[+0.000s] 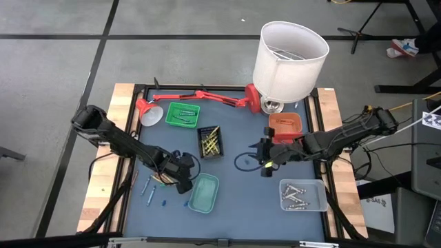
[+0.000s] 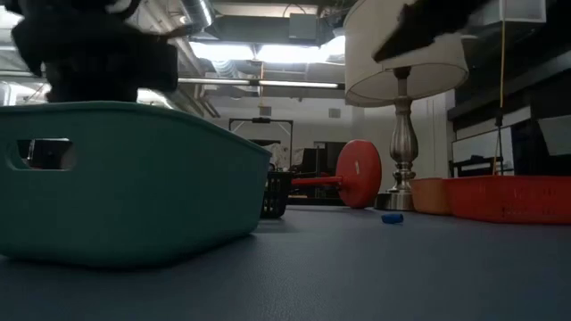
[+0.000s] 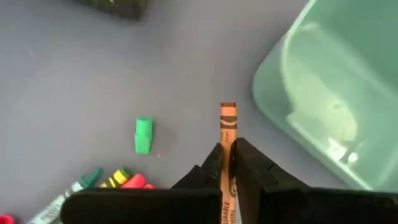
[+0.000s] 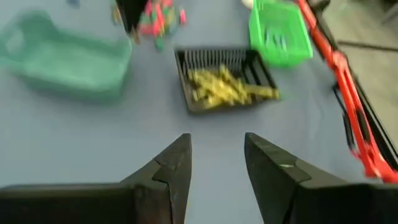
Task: Sort crayons
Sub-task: Put the brown crayon into the light green bin
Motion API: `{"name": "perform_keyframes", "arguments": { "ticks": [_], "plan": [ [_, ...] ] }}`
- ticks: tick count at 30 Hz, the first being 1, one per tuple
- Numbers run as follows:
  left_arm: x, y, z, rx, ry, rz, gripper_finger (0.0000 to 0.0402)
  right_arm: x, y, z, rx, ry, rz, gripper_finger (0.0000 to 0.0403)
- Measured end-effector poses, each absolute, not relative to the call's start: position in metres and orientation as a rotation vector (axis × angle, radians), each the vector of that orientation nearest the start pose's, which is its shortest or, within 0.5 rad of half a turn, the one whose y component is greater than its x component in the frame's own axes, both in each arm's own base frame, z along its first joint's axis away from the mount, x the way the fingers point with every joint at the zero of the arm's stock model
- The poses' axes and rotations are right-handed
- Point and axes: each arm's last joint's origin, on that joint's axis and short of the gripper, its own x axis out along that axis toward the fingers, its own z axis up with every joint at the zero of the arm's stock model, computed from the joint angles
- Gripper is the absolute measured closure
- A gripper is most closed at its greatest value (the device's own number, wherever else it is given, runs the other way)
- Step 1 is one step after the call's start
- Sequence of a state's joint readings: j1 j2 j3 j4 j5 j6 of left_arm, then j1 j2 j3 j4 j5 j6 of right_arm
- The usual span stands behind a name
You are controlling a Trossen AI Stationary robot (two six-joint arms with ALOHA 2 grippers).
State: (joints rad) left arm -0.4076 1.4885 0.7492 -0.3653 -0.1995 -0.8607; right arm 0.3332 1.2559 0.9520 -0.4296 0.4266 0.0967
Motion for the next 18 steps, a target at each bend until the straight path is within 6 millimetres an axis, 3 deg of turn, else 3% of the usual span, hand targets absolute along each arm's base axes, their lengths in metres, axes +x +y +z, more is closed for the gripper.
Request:
{"name": "perform_keyframes", "arguments": {
  "ticks": [10,18],
  "plan": [
    [0.256,-0.104,0.203,-0.511,0.828,0.170,0.0394,0.281,0.085,0.263,-0.132,0.556,-0.117,0.0255],
    [0.275,-0.114,0.202,-0.574,0.686,0.100,0.0394,0.304,0.092,0.246,-0.171,0.510,-0.100,0.0255]
  ]
}}
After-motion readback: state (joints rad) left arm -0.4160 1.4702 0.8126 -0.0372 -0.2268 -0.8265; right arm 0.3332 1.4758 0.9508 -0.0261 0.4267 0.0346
